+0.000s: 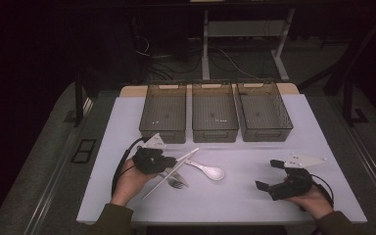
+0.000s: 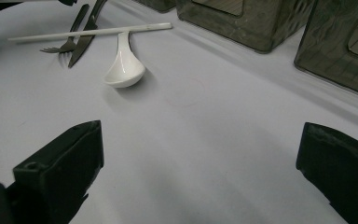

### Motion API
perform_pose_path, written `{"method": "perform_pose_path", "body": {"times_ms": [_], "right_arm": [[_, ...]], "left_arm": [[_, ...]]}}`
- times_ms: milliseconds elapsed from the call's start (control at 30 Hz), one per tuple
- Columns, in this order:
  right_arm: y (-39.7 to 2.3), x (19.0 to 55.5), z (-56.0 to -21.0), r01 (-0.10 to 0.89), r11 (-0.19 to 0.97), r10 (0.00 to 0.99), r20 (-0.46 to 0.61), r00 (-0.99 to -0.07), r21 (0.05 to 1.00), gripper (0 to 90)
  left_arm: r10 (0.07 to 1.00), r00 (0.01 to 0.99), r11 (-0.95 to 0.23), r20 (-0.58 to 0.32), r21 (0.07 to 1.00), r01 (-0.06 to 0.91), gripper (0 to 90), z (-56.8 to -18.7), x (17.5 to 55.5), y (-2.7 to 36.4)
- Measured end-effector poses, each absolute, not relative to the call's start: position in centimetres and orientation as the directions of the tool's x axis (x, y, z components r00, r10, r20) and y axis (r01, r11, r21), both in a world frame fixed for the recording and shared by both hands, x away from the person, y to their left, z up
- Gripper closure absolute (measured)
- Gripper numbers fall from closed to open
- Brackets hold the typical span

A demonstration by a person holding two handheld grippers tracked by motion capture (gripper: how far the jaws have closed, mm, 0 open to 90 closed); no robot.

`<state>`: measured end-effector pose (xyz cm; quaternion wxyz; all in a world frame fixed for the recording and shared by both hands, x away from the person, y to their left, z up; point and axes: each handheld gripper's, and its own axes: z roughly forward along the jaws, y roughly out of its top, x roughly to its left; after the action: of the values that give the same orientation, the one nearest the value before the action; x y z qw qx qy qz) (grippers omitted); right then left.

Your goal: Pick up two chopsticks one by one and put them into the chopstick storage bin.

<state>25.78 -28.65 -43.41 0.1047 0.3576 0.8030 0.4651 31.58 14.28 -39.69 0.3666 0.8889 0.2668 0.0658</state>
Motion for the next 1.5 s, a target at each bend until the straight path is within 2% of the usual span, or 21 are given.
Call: {"method": "perform_pose_path", "body": {"times_ms": [267,1500], "right_arm": [[-28.7,25.8,-43.4,0.478,0.305,0.675,0.166,-0.719,0.824,0.8],[-28.9,25.8,-43.3,0.486,0.287,0.682,0.181,-0.709,0.825,0.8]], "left_arm": [[0.502,0.862,-0.587,-0.069,0.705,0.398,83.3,-38.4,31.9,13.8],[0.551,0.832,-0.526,-0.064,0.748,0.406,83.3,-34.1,37.3,13.3]]}}
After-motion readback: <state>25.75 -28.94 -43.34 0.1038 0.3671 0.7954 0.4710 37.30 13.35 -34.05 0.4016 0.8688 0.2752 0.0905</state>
